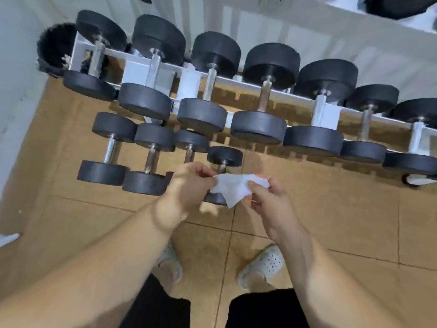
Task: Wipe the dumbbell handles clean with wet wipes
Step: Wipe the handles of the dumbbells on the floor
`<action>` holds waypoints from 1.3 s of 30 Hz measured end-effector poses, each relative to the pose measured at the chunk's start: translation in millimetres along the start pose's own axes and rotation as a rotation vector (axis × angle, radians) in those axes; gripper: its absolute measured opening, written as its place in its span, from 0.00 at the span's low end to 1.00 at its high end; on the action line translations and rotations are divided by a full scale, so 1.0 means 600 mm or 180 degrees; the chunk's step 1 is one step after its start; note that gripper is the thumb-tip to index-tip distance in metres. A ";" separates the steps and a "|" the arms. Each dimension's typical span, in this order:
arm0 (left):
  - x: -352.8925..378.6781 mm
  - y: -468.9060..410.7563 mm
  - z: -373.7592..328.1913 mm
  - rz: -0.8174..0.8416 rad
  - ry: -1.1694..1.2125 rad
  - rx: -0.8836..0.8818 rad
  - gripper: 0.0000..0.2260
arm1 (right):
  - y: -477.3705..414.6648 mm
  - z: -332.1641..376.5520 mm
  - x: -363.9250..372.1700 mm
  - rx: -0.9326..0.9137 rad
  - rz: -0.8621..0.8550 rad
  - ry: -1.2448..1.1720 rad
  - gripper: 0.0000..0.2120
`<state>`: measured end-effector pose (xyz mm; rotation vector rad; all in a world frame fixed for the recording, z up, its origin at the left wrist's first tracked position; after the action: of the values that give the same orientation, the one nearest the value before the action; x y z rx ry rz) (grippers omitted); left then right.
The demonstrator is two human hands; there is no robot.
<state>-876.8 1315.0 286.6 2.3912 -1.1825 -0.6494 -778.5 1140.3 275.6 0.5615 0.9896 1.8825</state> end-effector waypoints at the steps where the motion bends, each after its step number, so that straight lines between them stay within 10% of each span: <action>1: 0.005 -0.021 0.019 0.0035 -0.0052 0.0045 0.04 | -0.024 -0.011 0.007 0.0032 0.0018 -0.0035 0.08; 13: 0.146 -0.286 0.327 0.0496 -0.0570 0.0529 0.05 | -0.445 -0.192 -0.040 -0.0094 -0.0040 0.0258 0.09; 22: 0.181 -0.443 0.486 0.1207 -0.2561 0.1096 0.07 | -0.684 -0.280 -0.045 -0.0632 -0.0059 0.0697 0.13; 31: 0.196 -0.447 0.567 0.2021 -0.3061 0.1528 0.29 | -0.721 -0.250 -0.031 -0.2387 -0.0833 0.1549 0.15; 39: 0.192 -0.458 0.606 0.1492 -0.2442 0.1409 0.14 | -0.775 -0.350 0.011 -0.2181 0.0390 0.3388 0.08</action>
<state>-846.8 1326.0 -182.2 2.0678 -2.3162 -1.2991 -693.8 1184.9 -225.6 -0.8922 0.8157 2.4692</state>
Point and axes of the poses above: each hand's wrist, its own y-axis away from the middle knuckle, its own x-axis out of the palm, z = x × y, the point moved 4 cm from there along -y, towards the middle knuckle, and after that the axes turned 11 degrees about x, right-handed, at the moved point
